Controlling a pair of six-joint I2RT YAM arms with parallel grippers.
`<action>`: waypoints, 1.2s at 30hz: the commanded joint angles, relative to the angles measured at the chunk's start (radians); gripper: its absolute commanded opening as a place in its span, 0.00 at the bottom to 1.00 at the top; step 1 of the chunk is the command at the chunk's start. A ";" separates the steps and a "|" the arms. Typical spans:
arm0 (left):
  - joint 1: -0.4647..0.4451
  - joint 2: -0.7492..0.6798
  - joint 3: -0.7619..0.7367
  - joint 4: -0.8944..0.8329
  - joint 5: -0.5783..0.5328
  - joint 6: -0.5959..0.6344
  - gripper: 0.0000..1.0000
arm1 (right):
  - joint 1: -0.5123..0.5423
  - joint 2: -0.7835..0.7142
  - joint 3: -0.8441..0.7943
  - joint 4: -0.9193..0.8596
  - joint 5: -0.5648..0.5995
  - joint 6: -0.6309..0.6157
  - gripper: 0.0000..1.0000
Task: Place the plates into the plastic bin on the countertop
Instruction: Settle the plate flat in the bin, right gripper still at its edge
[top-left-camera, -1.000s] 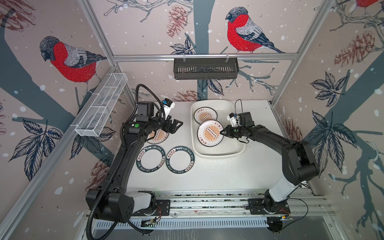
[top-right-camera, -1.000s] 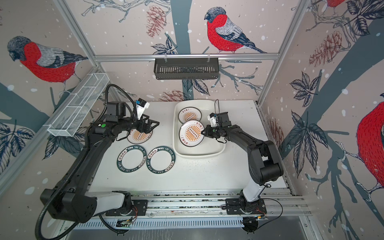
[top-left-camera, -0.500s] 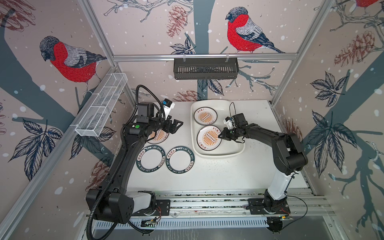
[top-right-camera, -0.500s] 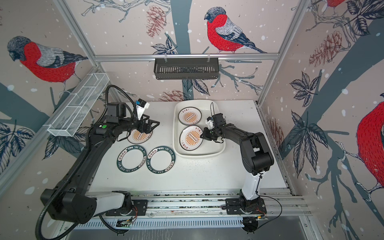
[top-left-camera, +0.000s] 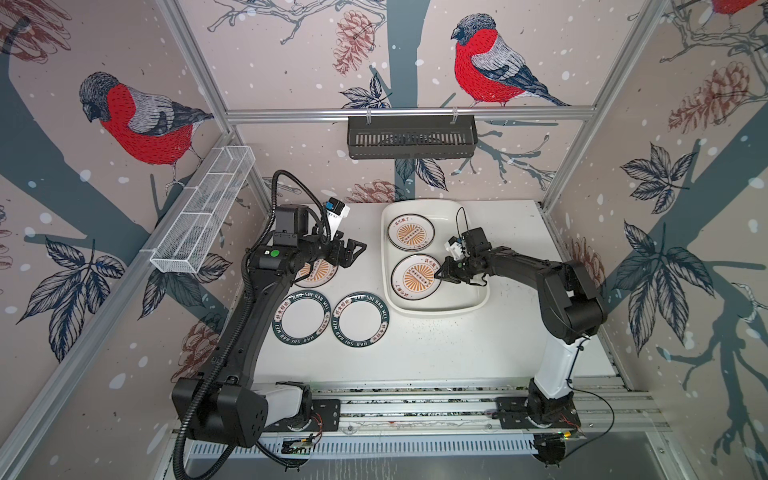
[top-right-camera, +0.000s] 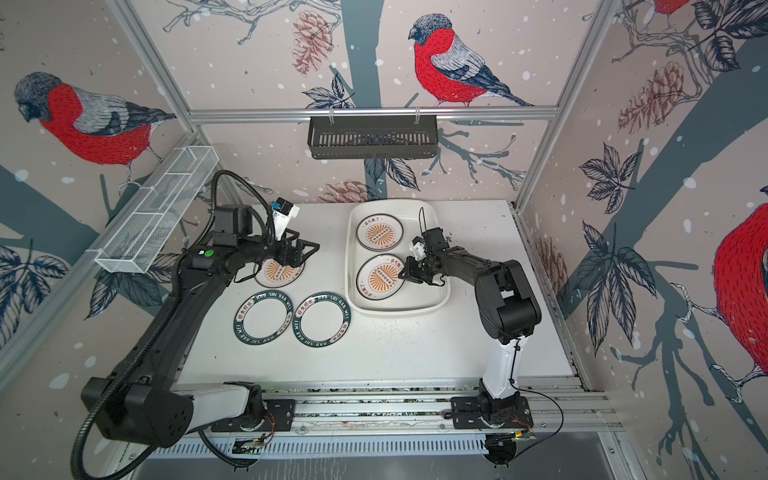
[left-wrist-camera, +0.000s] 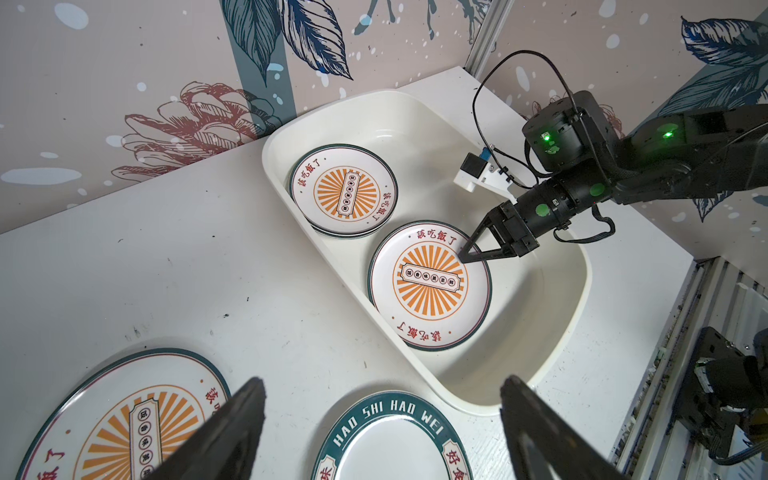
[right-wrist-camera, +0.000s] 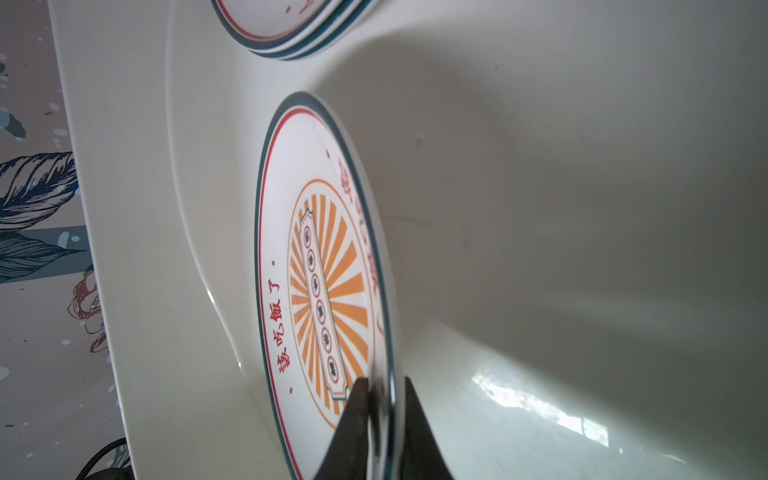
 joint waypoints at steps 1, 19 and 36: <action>0.003 -0.006 -0.001 0.029 0.021 0.007 0.88 | 0.002 0.007 0.014 -0.022 0.020 -0.008 0.18; 0.002 -0.002 -0.010 0.029 0.032 0.007 0.88 | 0.013 0.046 0.047 -0.079 0.068 -0.022 0.24; 0.030 0.027 -0.019 0.068 -0.112 -0.052 0.90 | 0.021 0.019 0.056 -0.116 0.127 -0.031 0.30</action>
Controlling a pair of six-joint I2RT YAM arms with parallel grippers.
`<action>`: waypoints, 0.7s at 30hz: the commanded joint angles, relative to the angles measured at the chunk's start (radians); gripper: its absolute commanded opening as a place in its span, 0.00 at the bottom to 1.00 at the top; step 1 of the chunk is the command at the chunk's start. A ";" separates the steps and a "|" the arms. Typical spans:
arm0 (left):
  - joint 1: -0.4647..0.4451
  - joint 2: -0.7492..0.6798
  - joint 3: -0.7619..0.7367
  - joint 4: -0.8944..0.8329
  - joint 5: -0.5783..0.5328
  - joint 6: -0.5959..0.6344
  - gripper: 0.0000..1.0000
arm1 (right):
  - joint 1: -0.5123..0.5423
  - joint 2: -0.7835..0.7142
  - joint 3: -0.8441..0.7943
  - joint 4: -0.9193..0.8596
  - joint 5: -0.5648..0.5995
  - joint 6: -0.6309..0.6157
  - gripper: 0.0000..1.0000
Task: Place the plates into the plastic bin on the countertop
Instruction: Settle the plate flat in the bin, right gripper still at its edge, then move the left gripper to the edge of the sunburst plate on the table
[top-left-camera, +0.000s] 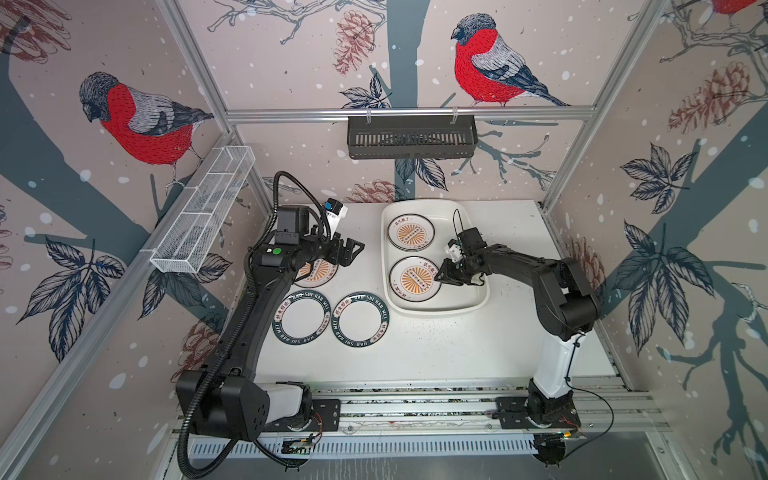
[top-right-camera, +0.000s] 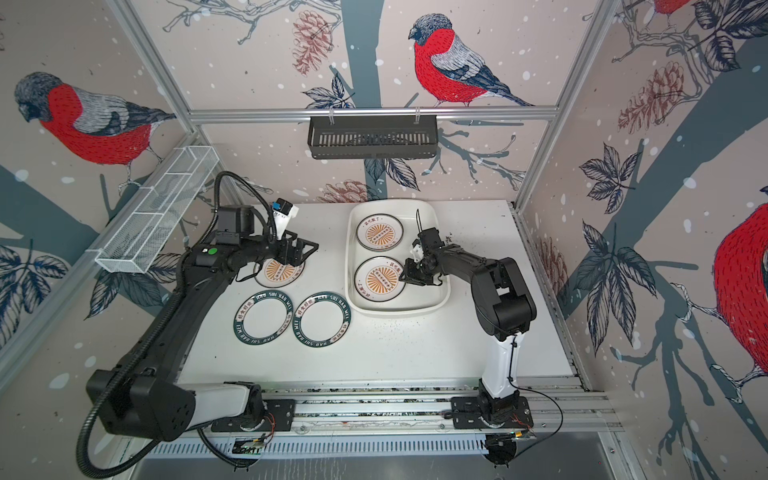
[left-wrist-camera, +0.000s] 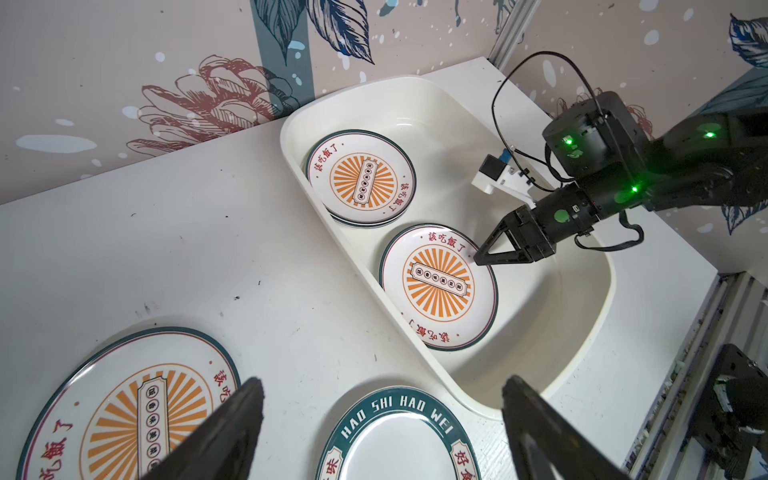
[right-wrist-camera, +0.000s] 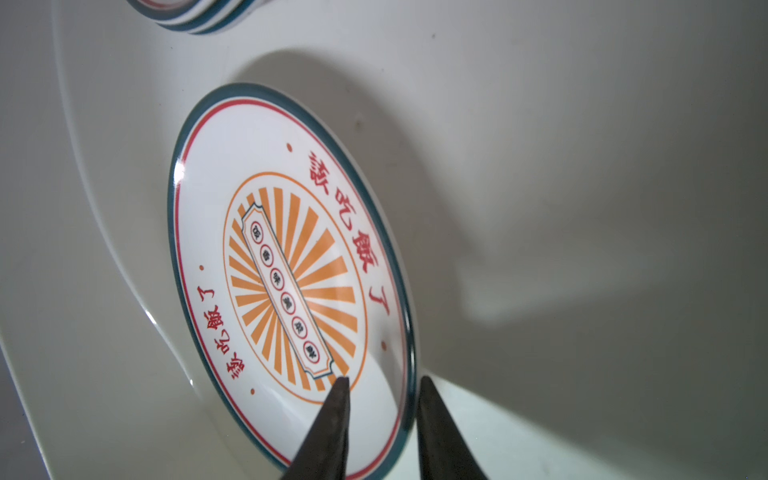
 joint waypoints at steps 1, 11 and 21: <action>0.017 0.001 -0.011 0.056 -0.074 -0.024 0.90 | 0.004 -0.018 0.010 -0.023 0.034 -0.021 0.30; 0.066 0.041 -0.090 0.117 -0.336 -0.101 0.90 | 0.024 -0.153 0.020 -0.045 0.118 -0.013 0.31; 0.162 0.145 -0.127 0.115 -0.334 -0.089 0.90 | 0.041 -0.428 -0.161 0.089 0.125 0.076 0.32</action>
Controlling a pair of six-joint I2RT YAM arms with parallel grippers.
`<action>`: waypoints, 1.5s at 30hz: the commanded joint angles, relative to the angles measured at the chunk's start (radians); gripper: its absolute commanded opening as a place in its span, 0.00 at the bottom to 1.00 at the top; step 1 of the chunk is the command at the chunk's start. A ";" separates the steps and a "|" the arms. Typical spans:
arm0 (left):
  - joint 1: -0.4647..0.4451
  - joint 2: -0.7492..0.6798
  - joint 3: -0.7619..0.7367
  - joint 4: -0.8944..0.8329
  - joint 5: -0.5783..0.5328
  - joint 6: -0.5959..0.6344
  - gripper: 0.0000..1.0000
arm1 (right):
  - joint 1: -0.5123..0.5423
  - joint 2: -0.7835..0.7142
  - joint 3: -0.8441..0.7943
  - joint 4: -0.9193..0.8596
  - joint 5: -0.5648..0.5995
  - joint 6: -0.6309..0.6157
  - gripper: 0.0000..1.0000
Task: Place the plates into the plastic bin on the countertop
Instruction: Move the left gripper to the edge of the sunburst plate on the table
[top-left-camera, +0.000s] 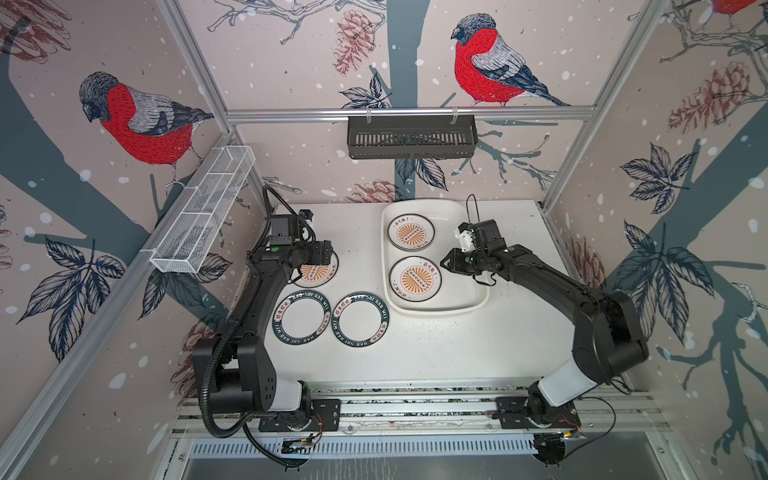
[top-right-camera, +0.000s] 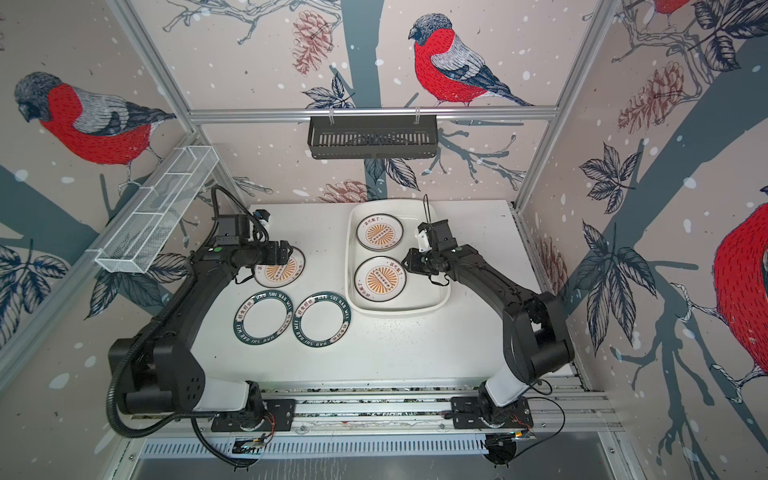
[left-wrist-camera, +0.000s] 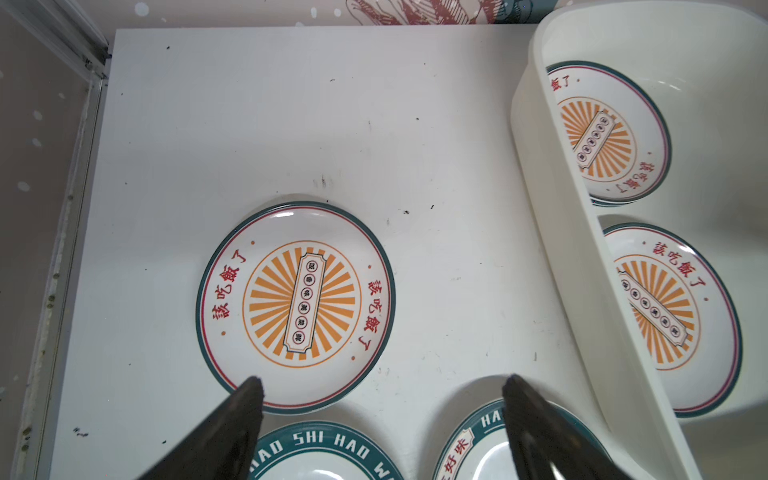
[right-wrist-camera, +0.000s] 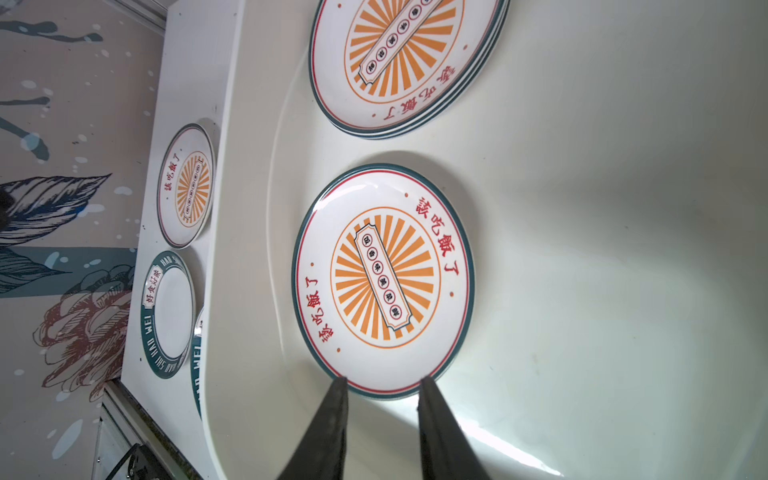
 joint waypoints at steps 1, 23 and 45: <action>0.014 0.026 -0.010 0.034 -0.026 0.012 0.90 | 0.005 -0.073 -0.066 0.085 0.003 0.055 0.32; 0.088 0.371 0.106 -0.002 -0.241 -0.045 0.90 | 0.017 -0.154 -0.307 0.302 -0.078 0.135 0.33; 0.219 0.513 0.156 0.025 -0.058 -0.069 0.77 | 0.017 -0.115 -0.288 0.312 -0.085 0.135 0.33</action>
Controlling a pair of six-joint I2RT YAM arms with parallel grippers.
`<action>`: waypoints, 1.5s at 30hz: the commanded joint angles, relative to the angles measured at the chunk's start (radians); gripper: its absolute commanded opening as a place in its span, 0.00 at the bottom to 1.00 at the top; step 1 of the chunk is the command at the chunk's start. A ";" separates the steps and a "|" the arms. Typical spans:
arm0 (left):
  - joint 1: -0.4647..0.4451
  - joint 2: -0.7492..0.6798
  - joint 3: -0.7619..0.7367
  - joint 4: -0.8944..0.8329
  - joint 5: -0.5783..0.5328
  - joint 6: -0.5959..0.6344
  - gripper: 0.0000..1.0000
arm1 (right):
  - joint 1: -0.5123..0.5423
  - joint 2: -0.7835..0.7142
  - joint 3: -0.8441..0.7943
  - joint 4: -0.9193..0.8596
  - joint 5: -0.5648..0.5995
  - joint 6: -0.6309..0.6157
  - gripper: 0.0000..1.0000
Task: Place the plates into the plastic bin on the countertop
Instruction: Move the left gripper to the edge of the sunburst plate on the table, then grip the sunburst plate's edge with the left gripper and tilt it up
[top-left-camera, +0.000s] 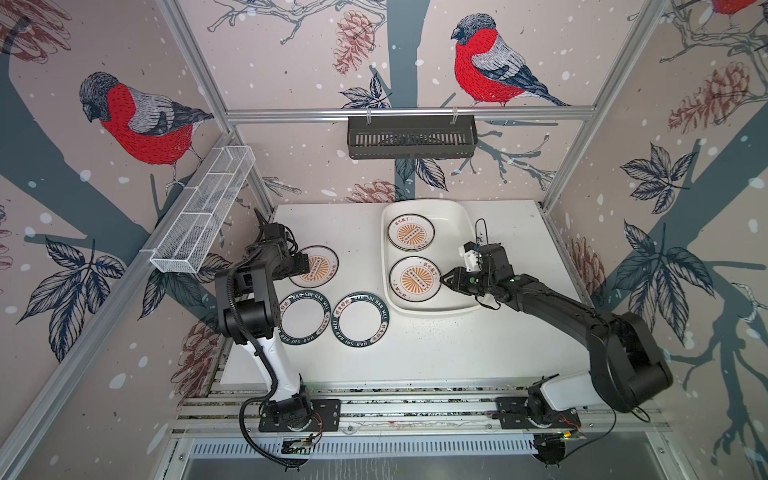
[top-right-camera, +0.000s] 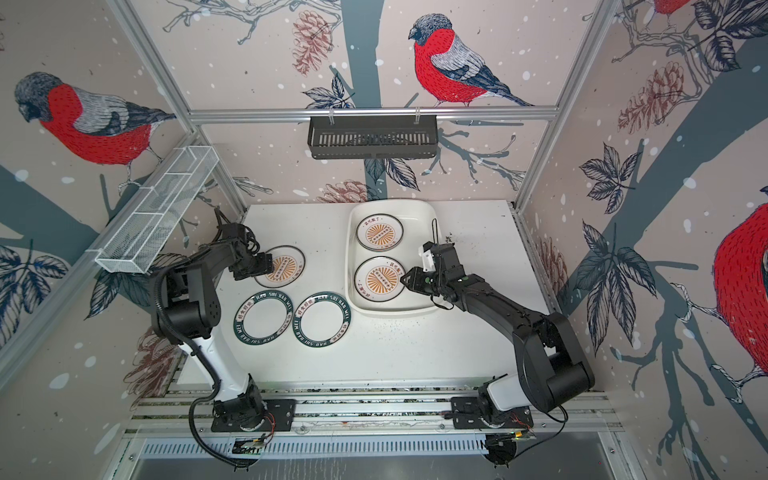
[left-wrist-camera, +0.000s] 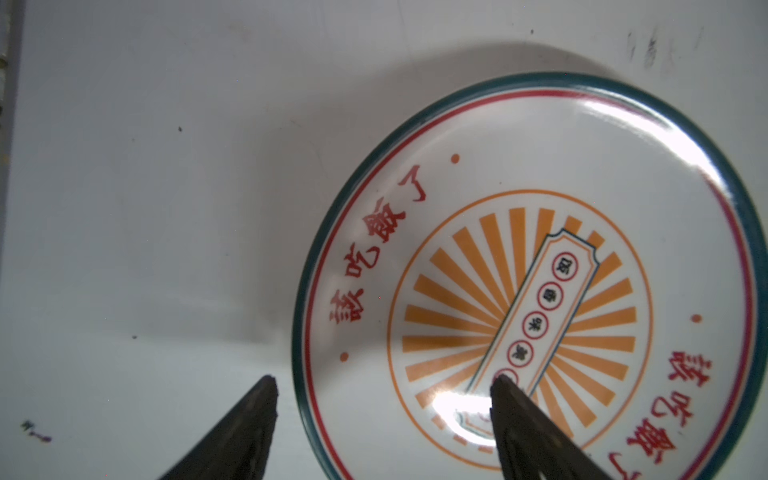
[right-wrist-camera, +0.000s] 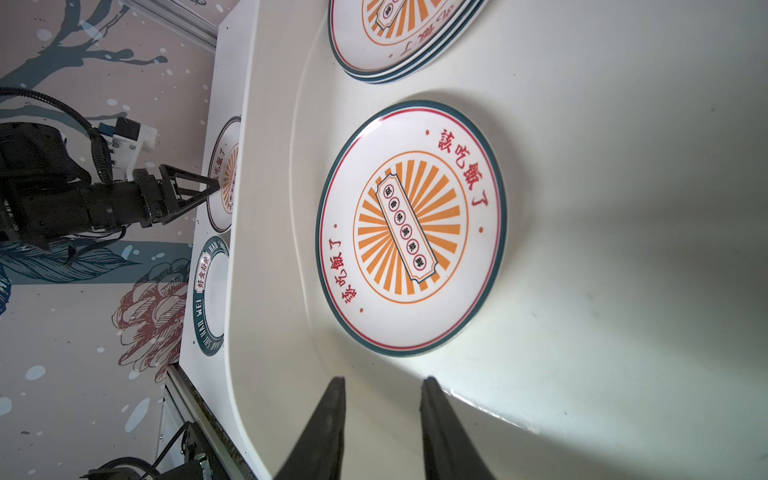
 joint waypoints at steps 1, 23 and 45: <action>0.013 0.014 0.013 0.021 0.052 -0.006 0.76 | 0.001 0.001 0.010 0.031 -0.002 0.002 0.33; 0.023 0.110 0.075 0.010 0.405 0.074 0.59 | 0.001 0.009 0.028 0.039 0.006 0.028 0.30; 0.025 0.143 -0.006 0.011 0.627 0.169 0.44 | 0.001 0.089 0.059 0.100 -0.042 0.071 0.27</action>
